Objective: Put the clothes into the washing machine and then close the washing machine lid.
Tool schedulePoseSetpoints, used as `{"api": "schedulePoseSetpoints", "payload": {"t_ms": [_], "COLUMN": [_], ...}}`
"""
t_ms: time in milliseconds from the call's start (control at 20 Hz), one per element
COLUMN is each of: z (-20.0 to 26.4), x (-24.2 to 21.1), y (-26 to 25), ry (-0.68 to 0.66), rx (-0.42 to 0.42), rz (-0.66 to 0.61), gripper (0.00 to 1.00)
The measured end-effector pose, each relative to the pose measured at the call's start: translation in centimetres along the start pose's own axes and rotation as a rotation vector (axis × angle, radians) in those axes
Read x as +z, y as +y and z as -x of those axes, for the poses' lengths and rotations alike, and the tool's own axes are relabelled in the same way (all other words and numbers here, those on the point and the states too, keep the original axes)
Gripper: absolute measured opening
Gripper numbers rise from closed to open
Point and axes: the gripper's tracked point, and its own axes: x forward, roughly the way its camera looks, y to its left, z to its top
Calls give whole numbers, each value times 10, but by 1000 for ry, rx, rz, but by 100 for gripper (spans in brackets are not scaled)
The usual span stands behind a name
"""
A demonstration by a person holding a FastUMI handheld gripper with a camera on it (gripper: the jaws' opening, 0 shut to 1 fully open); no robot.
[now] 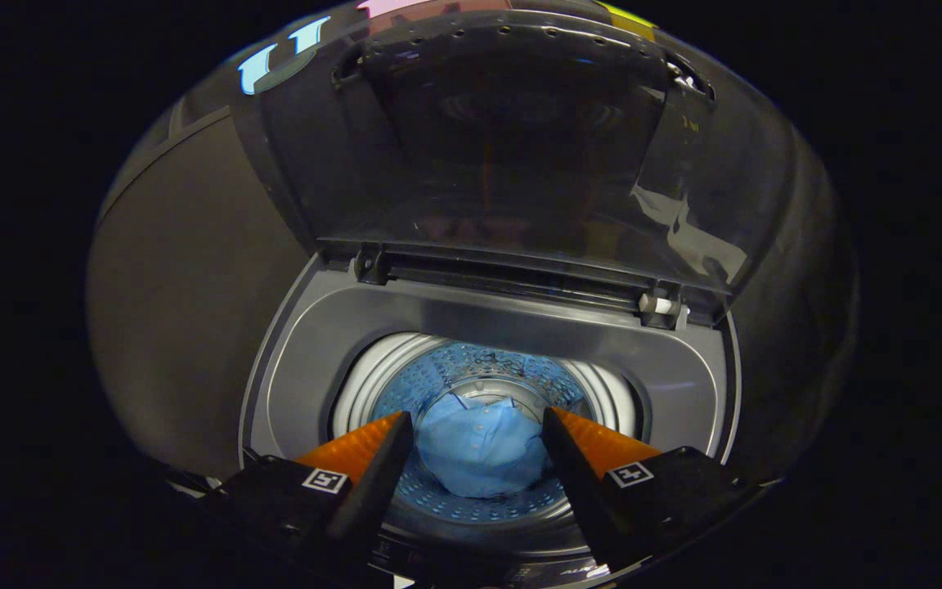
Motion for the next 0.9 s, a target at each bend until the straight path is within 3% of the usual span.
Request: {"api": "schedulePoseSetpoints", "payload": {"t_ms": [400,900], "z": [29,119], "x": [9,110], "y": [2,5], "ry": [-32,-287], "rx": [-5,16], "rz": [-25,8], "gripper": [99,99]}}
